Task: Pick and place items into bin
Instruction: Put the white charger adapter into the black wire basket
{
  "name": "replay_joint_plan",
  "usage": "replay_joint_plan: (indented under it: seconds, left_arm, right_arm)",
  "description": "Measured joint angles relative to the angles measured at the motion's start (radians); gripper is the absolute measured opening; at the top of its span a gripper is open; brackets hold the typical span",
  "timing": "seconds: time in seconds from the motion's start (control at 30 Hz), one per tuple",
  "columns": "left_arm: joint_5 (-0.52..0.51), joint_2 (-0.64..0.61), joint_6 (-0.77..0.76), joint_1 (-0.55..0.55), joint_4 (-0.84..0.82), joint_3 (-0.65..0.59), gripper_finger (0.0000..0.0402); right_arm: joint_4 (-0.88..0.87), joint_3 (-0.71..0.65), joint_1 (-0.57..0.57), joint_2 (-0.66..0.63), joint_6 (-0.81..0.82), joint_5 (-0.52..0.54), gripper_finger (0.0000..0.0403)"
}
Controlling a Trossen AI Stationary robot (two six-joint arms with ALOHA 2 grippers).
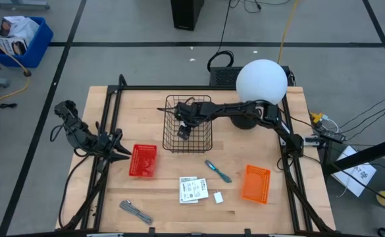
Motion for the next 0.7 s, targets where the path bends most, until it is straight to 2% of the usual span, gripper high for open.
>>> replay_joint_plan:
  seconds: [0.43,0.7]
  left_arm:
    - [0.0,0.0,0.0,0.0,0.0,0.0,0.0076]
    - [0.0,0.0,0.0,0.0,0.0,0.0,0.0076]
  right_arm:
    - [-0.02,0.0,0.01,-0.045,0.013,0.027,0.0332]
    - [-0.126,0.0,0.076,-0.174,-0.02,0.026,0.0342]
